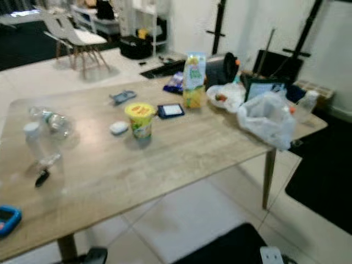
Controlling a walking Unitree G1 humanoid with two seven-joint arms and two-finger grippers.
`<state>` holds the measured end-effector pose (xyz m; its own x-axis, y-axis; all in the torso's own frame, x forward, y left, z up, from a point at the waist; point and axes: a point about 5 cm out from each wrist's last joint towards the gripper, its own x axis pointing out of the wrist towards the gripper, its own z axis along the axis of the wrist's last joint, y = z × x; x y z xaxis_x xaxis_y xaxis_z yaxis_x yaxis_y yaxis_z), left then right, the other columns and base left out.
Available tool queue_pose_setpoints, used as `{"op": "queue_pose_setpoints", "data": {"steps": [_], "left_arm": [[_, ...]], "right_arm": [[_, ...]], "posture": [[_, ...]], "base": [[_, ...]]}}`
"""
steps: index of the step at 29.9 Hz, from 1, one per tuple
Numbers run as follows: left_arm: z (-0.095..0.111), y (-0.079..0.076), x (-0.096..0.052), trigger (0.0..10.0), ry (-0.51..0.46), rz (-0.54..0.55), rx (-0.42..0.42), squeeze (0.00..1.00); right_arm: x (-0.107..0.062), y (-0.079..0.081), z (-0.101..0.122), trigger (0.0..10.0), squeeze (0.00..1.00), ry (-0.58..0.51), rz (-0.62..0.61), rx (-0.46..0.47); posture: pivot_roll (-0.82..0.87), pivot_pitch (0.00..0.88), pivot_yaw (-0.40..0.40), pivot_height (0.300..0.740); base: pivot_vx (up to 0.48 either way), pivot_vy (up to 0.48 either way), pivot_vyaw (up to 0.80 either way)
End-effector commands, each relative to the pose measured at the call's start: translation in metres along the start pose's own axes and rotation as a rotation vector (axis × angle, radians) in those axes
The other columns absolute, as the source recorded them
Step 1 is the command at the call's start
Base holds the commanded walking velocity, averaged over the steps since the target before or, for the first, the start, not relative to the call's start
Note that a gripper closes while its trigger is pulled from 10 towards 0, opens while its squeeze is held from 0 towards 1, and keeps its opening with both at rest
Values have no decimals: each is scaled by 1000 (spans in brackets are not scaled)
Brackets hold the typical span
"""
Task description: Restocking fridge
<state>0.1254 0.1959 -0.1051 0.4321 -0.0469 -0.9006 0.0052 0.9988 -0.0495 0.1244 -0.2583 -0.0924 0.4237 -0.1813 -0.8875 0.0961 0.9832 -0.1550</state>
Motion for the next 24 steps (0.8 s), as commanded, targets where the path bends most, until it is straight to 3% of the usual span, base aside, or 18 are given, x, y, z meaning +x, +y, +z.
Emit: {"op": "queue_pose_setpoints", "data": {"steps": [1, 24], "left_arm": [[4, -1, 1, 10000, -8, -4, -3, 0], [1, -2, 1, 10000, 2, -7, -22, 0]], "right_arm": [[-1, -5, 0, 10000, 0, 0, -9, 5], [-1, -9, 1, 10000, 0, 16, -18, -1]], "posture": [[87, 0, -19, 740], [87, 0, -20, 740]], "base": [[0, 0, -769], [0, 0, -782]]}}
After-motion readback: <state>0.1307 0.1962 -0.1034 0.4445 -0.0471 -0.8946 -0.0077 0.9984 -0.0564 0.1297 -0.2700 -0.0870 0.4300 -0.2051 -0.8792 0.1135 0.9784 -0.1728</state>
